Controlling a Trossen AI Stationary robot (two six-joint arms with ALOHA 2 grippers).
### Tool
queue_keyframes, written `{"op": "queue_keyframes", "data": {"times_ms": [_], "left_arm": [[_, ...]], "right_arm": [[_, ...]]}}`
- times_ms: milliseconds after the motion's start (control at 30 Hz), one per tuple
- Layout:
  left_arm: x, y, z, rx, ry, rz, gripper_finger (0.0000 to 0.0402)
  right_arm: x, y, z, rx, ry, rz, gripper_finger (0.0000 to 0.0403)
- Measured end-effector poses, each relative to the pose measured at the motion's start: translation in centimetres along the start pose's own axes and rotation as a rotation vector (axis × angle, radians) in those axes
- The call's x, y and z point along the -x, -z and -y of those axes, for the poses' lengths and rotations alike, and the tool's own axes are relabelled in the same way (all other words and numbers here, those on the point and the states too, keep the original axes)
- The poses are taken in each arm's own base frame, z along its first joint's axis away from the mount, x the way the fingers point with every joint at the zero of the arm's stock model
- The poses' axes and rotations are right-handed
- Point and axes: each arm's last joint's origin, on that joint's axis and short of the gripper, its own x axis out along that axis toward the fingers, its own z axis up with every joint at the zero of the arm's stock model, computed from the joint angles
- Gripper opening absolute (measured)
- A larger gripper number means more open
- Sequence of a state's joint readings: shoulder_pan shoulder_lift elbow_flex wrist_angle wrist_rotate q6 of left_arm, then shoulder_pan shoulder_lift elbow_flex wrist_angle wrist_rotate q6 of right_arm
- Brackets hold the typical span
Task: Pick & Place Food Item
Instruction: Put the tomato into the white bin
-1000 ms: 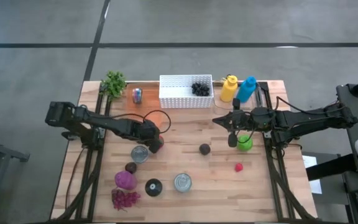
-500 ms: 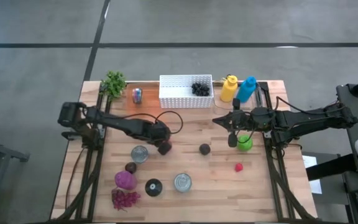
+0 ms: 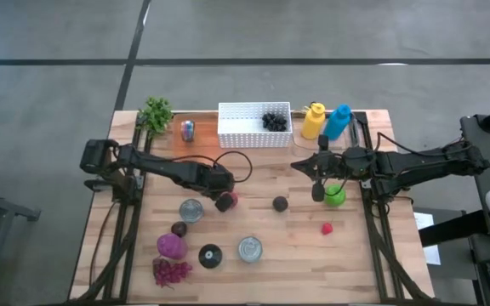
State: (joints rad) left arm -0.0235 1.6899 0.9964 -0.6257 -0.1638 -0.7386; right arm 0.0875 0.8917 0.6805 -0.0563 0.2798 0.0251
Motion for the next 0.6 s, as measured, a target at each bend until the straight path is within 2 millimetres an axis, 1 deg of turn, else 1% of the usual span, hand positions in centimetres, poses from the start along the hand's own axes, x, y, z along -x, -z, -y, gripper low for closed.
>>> {"op": "queue_keyframes", "data": {"times_ms": [200,333,600], "left_arm": [[0.26,0.60,-0.54,0.007,-0.049,-0.058,0.0026],[0.28,0.76,-0.34,0.002,-0.004,-0.096,0.0026],[0.32,0.78,0.28,-0.053,0.054,-0.088,0.0026]], "right_arm": [[-0.03,0.12,0.00,-0.013,0.000,-0.003,0.0008],[-0.03,0.14,-0.01,-0.020,0.000,-0.004,0.0008],[-0.06,0.28,-0.01,-0.022,0.000,-0.008,0.0008]]}}
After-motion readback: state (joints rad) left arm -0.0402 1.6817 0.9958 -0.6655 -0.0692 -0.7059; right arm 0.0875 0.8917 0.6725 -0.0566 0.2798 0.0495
